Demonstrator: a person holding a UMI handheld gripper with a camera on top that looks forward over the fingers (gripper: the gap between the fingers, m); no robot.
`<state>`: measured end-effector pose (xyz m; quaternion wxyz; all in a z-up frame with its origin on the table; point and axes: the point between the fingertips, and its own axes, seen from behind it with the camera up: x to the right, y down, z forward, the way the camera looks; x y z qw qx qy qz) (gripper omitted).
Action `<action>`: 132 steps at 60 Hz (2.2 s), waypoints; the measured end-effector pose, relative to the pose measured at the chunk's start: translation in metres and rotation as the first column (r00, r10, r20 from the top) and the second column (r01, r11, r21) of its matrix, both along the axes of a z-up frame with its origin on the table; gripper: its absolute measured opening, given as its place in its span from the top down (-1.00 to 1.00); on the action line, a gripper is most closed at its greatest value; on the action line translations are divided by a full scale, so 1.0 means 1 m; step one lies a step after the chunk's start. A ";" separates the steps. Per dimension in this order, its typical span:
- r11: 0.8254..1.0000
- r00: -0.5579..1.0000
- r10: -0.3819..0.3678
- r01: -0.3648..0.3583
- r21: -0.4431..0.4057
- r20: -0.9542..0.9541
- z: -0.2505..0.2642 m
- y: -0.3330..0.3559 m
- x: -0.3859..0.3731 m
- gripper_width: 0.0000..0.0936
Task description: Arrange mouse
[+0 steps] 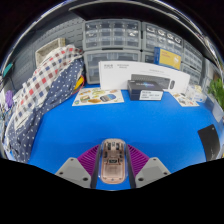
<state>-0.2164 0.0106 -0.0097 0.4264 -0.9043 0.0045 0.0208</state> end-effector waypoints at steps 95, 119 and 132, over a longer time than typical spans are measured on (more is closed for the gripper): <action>0.998 1.000 0.003 -0.003 -0.068 0.009 -0.012 -0.057 0.457 0.29; 0.987 0.999 0.036 -0.029 -0.158 0.041 -0.008 -0.057 0.457 -0.58; 0.992 0.995 0.074 -0.066 -0.107 0.071 0.060 -0.054 0.420 -0.81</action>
